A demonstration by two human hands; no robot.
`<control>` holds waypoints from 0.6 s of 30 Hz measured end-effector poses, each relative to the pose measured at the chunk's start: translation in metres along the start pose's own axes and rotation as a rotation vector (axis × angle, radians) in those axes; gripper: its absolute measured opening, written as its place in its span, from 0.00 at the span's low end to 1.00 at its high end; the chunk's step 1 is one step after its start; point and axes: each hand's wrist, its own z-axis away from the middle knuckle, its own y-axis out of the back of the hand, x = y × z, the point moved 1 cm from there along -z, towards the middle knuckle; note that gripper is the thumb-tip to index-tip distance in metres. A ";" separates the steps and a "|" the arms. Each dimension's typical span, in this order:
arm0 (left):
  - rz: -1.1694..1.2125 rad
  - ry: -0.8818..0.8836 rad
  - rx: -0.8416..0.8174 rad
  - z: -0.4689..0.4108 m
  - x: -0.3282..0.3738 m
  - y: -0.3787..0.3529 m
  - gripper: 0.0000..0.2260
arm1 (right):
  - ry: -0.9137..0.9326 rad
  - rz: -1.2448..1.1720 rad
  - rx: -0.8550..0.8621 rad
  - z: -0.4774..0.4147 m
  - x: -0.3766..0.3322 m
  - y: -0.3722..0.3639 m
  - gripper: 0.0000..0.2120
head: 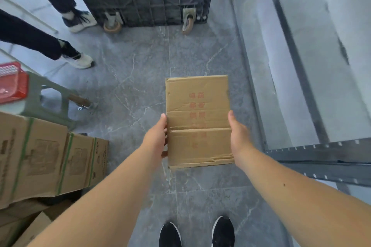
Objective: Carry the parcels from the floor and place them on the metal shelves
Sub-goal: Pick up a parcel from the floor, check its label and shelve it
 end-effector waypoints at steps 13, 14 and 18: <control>-0.051 -0.284 -0.062 0.215 0.194 0.009 0.20 | 0.218 -0.038 -0.085 0.179 -0.216 0.041 0.26; -0.051 -0.308 -0.062 0.232 0.209 0.009 0.21 | 0.238 -0.048 -0.081 0.191 -0.230 0.045 0.26; -0.056 -0.386 -0.061 0.296 0.256 0.008 0.20 | 0.308 -0.122 -0.104 0.244 -0.282 0.057 0.23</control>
